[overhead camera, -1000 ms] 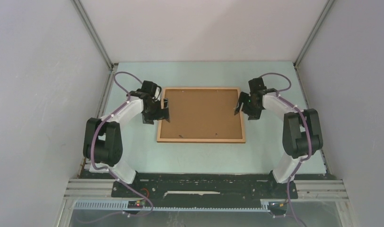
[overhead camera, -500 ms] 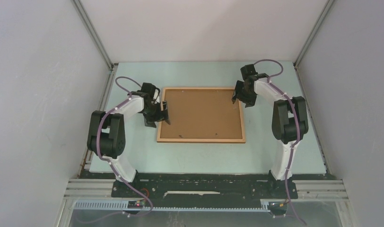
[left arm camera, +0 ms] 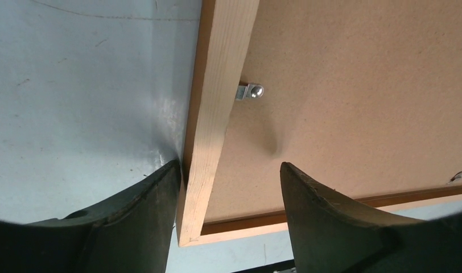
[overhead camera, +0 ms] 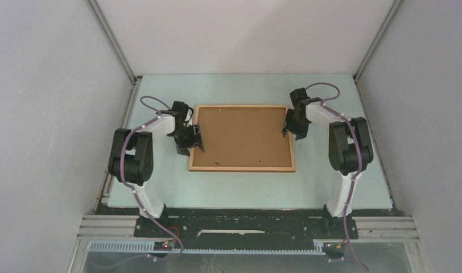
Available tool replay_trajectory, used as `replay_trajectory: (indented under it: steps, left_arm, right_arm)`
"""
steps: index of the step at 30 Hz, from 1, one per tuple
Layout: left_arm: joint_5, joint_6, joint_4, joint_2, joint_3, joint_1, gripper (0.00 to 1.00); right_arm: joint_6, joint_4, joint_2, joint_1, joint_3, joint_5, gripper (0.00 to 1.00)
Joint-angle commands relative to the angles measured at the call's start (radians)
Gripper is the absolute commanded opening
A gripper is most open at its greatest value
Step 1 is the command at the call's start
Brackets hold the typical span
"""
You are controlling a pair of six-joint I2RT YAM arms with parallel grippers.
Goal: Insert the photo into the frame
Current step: Adjust the photo frame at the center of the board.
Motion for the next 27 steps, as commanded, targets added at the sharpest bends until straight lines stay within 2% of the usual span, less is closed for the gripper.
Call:
replay_trajectory:
  steps: [1,7,11,14,16,19,22,24,27]
  left_arm:
    - [0.014,-0.086,0.080,0.039,0.058,0.006,0.70]
    - [0.117,-0.187,0.232,0.112,0.118,0.004,0.68]
    - [0.200,-0.235,0.268,0.211,0.254,0.003,0.64]
    - [0.235,-0.229,0.263,0.289,0.398,-0.006,0.63]
    - [0.223,-0.211,0.191,0.348,0.525,-0.007,0.66]
    - [0.160,-0.133,0.047,0.391,0.701,-0.009,0.78]
    - [0.015,-0.016,-0.086,0.352,0.796,-0.013,0.94]
    - [-0.076,0.030,-0.152,0.292,0.817,-0.014,0.96]
    - [-0.187,0.070,-0.189,0.152,0.738,-0.019,0.97]
  right_arm:
    - [-0.007,0.030,-0.121,-0.006,-0.112,-0.027,0.61]
    - [0.068,0.152,-0.283,0.047,-0.343,-0.258,0.33]
    - [0.144,0.213,-0.407,0.120,-0.506,-0.260,0.23]
    - [0.212,0.257,-0.496,0.208,-0.620,-0.254,0.21]
    - [0.247,0.256,-0.541,0.269,-0.651,-0.200,0.21]
    - [0.246,0.245,-0.588,0.291,-0.666,-0.141,0.30]
    - [0.199,0.216,-0.633,0.280,-0.667,-0.102,0.51]
    - [0.170,0.200,-0.689,0.284,-0.671,-0.062,0.67]
    - [0.130,0.186,-0.771,0.286,-0.679,-0.008,0.81]
